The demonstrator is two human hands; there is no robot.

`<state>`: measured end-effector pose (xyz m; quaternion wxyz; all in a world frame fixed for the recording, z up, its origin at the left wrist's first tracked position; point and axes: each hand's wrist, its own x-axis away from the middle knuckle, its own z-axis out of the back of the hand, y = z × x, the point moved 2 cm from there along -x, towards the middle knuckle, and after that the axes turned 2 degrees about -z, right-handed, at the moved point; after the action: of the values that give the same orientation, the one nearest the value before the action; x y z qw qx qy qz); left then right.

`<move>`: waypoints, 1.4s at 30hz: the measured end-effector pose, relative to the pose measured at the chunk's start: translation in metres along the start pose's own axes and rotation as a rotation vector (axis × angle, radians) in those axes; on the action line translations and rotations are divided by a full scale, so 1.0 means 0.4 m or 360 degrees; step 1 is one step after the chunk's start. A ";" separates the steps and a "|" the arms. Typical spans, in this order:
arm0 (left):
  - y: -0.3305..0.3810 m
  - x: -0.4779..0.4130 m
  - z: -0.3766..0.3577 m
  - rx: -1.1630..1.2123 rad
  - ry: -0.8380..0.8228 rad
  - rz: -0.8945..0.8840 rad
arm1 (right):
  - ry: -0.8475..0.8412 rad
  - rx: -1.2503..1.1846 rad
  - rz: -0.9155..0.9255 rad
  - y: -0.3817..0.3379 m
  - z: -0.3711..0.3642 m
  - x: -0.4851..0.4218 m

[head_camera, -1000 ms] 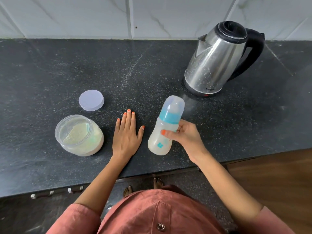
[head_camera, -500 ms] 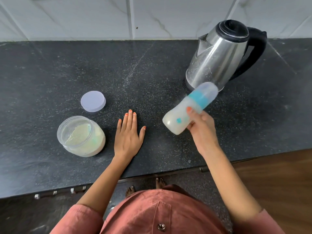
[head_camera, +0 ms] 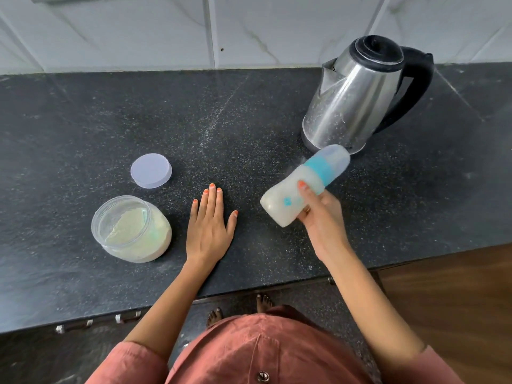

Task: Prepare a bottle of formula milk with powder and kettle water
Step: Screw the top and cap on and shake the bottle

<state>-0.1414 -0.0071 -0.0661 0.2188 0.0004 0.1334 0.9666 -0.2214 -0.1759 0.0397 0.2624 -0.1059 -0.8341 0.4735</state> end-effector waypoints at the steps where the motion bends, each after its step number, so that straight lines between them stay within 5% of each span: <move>1: -0.001 0.000 0.000 -0.0001 0.0004 0.0000 | -0.0113 0.0212 -0.0036 0.009 -0.004 0.016; 4: -0.001 0.000 0.000 -0.0005 -0.0002 0.0001 | -0.0299 0.0556 -0.0069 0.013 0.001 0.042; 10: 0.001 0.000 0.001 0.0015 0.0004 0.0001 | 0.0076 -0.0192 0.0054 -0.009 0.017 -0.005; 15: -0.001 -0.002 0.000 0.0022 0.0002 0.0001 | -0.0251 0.0534 -0.0089 0.028 0.006 0.046; 21: 0.000 -0.001 0.001 0.0008 -0.0003 0.0000 | 0.0156 -0.0232 0.0077 -0.013 0.007 -0.003; 27: 0.001 -0.002 0.002 0.0019 -0.0010 0.0000 | -0.0106 0.0506 -0.0014 0.031 0.000 0.048; 32: 0.001 -0.001 0.001 0.0020 -0.0003 0.0000 | 0.0187 -0.0292 0.0037 0.000 0.006 -0.005; 38: -0.001 0.001 0.003 0.0027 -0.0005 0.0003 | -0.0179 0.0438 -0.0102 0.029 -0.005 0.043; 42: 0.002 0.001 0.004 0.0038 0.0010 0.0009 | 0.0069 -0.0230 0.0011 -0.015 -0.001 0.002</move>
<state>-0.1421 -0.0074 -0.0644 0.2155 0.0004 0.1456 0.9656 -0.2217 -0.1785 0.0453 0.2703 -0.1378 -0.8599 0.4105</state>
